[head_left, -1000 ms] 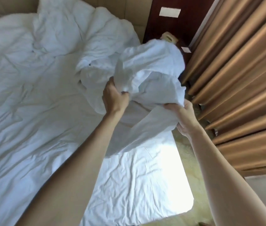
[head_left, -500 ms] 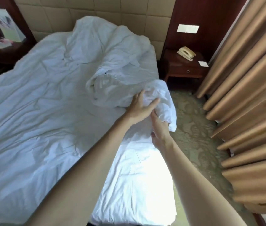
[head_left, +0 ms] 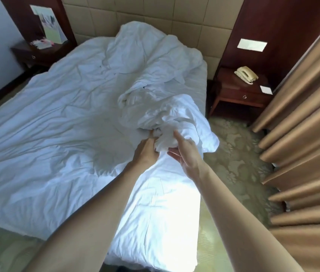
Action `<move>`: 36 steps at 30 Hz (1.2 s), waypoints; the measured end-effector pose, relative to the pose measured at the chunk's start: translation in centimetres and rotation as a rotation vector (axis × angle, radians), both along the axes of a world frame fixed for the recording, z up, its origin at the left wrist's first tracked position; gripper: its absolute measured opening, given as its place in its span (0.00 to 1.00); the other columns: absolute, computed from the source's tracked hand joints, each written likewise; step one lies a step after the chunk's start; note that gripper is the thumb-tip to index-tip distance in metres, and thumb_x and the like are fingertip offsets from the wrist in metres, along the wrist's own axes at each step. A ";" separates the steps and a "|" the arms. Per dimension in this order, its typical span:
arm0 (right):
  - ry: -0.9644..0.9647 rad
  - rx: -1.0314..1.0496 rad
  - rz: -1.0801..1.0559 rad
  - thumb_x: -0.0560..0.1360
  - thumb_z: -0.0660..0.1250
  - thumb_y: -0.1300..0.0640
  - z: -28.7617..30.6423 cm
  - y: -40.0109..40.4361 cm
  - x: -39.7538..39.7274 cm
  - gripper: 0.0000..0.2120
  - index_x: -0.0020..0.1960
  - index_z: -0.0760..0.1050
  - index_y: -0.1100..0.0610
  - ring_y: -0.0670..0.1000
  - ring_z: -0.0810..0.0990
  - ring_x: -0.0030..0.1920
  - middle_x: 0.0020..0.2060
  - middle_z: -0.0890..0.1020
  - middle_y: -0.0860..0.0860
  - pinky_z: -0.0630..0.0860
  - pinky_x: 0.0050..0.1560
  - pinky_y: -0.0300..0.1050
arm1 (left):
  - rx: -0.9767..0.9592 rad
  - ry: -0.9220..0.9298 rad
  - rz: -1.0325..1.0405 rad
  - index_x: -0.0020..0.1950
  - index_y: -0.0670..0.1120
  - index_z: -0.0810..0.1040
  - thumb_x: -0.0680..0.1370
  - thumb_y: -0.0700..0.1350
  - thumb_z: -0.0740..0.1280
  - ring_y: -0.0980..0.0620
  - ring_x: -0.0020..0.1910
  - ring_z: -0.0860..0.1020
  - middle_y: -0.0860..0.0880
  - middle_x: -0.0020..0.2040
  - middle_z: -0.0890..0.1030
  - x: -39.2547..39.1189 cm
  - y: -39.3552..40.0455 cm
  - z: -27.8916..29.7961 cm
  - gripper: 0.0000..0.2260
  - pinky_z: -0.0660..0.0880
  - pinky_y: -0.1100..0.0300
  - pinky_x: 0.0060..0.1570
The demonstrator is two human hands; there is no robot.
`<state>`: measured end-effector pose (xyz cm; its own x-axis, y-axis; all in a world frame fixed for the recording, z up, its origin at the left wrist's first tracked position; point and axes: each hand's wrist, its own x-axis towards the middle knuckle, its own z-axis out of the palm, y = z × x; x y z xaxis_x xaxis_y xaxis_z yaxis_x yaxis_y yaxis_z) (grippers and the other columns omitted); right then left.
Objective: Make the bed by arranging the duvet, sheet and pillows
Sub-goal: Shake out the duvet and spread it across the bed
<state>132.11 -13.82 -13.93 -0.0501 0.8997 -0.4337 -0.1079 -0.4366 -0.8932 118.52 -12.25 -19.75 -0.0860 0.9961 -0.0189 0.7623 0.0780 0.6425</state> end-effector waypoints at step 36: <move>-1.468 0.709 1.008 0.75 0.61 0.46 -0.6 1.2 5.2 0.13 0.47 0.77 0.54 0.57 0.80 0.57 0.51 0.82 0.54 0.75 0.53 0.49 | -0.245 0.076 0.167 0.59 0.48 0.78 0.70 0.52 0.70 0.41 0.59 0.78 0.44 0.58 0.81 2.9 -5.5 -1.7 0.19 0.75 0.54 0.52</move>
